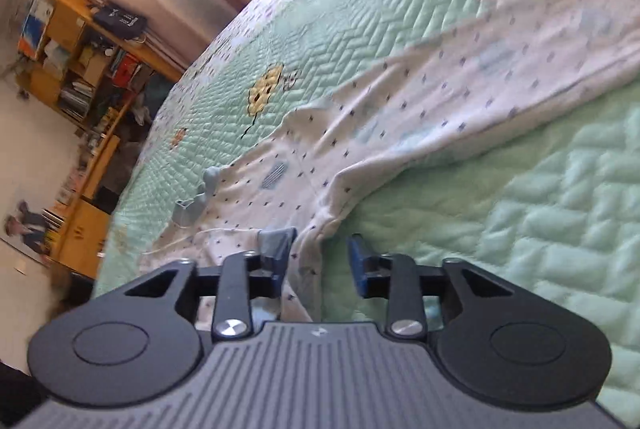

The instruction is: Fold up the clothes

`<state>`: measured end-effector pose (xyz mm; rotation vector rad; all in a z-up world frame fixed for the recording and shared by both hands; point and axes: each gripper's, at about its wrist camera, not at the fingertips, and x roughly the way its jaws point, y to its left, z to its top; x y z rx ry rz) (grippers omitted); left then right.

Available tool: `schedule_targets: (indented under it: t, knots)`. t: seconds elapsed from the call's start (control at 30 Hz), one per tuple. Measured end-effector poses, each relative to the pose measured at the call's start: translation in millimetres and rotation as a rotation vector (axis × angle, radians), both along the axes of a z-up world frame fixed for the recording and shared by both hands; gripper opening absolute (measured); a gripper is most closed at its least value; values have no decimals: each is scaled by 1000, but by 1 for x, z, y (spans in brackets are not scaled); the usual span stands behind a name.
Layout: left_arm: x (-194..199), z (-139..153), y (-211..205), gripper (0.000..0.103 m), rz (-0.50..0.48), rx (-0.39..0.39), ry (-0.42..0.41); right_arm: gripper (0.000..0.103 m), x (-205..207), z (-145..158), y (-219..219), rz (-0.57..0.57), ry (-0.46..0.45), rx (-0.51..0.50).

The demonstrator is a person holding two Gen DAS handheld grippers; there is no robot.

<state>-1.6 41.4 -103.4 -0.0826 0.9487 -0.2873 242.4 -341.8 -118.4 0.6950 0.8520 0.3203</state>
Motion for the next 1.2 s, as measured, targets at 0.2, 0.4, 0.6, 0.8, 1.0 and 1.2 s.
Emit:
schedule_targets:
  t: [0.2,0.4,0.6,0.8,1.0,1.2]
  knots:
    - [0,0,1,102,1,-11,0,23,10,-5,11,-2,-10,-44]
    - [0,0,0,102,-5,-3,-6,7,17,2,11,21,-75,-194]
    - [-2,-1,-4,102,-13,27,-10,8,24,-2,15,94,-102,-274]
    - [-2,-1,-3,102,-6,17,-11,21,-7,6,-16,-17,-76,-137]
    - [0,0,-3,102,2,18,-6,24,-72,29,20,208,-160,67]
    - [1,3,3,102,20,-28,3,4,-98,-5,33,190,-60,-75]
